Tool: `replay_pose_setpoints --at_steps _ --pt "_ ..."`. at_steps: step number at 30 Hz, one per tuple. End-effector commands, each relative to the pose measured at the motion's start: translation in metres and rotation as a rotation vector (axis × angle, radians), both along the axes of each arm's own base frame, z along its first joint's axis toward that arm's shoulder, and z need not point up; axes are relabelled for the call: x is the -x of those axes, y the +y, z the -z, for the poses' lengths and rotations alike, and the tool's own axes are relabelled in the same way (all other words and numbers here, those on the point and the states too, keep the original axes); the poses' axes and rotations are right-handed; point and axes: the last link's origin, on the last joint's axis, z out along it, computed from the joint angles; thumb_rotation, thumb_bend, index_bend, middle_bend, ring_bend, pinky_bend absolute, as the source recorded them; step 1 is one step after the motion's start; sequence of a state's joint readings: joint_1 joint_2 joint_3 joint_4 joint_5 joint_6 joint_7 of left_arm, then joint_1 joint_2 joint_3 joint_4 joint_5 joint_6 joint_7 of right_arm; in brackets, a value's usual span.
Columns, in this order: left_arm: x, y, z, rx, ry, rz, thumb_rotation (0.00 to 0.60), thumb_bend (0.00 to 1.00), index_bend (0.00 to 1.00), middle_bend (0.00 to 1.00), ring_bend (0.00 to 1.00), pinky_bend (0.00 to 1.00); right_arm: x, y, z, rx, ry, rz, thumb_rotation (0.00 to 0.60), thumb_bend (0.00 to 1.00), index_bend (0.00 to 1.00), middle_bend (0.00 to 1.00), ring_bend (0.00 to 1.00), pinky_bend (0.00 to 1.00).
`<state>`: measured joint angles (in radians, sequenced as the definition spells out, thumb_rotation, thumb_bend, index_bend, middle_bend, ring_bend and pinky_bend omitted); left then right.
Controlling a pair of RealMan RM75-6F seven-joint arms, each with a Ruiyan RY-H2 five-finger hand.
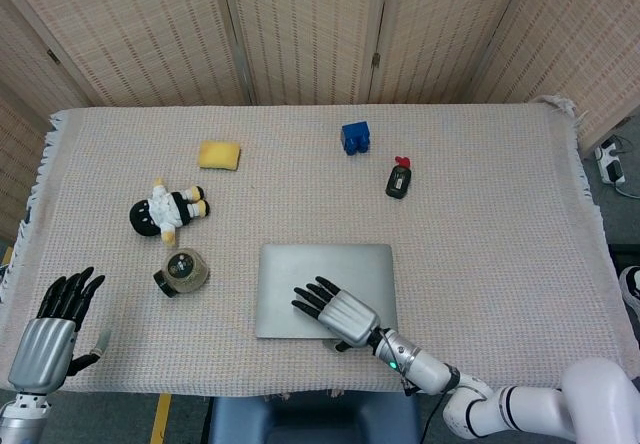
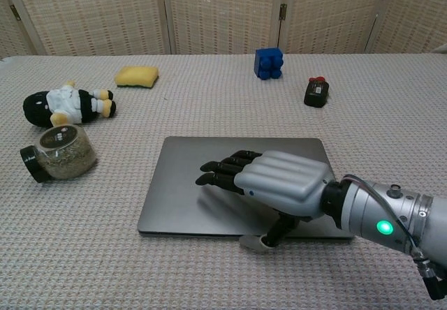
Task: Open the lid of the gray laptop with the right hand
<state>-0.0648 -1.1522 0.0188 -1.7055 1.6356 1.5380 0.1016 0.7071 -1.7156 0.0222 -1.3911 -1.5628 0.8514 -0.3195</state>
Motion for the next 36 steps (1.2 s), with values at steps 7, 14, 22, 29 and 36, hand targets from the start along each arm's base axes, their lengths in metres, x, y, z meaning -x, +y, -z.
replay_pose_setpoints --at_steps 7,14,22,29,36 --pt "0.001 0.001 0.008 0.035 -0.024 0.012 0.600 0.46 0.10 0.04 0.05 0.00 -0.005 -0.003 0.002 0.042 0.049 -0.051 0.471 0.55 0.00 0.00 0.00 0.00" --pt "0.003 -0.003 0.031 0.127 -0.053 0.053 0.600 0.46 0.10 0.05 0.06 0.00 -0.020 -0.008 -0.003 0.110 0.084 -0.108 0.472 0.57 0.00 0.00 0.00 0.00" --pt "0.004 -0.014 0.062 0.267 -0.100 0.126 0.600 0.46 0.12 0.09 0.09 0.00 -0.036 -0.017 -0.012 0.171 0.154 -0.167 0.480 0.69 0.00 0.00 0.00 0.00" --pt "-0.004 -0.008 0.083 0.370 -0.099 0.194 0.600 0.46 0.10 0.09 0.06 0.00 -0.046 -0.020 -0.017 0.212 0.186 -0.170 0.523 0.71 0.00 0.00 0.00 0.00" --pt "-0.027 0.013 0.108 0.475 -0.081 0.267 0.600 0.47 0.05 0.04 0.02 0.00 -0.053 -0.023 -0.019 0.251 0.203 -0.175 0.527 0.71 0.00 0.00 0.00 0.00"
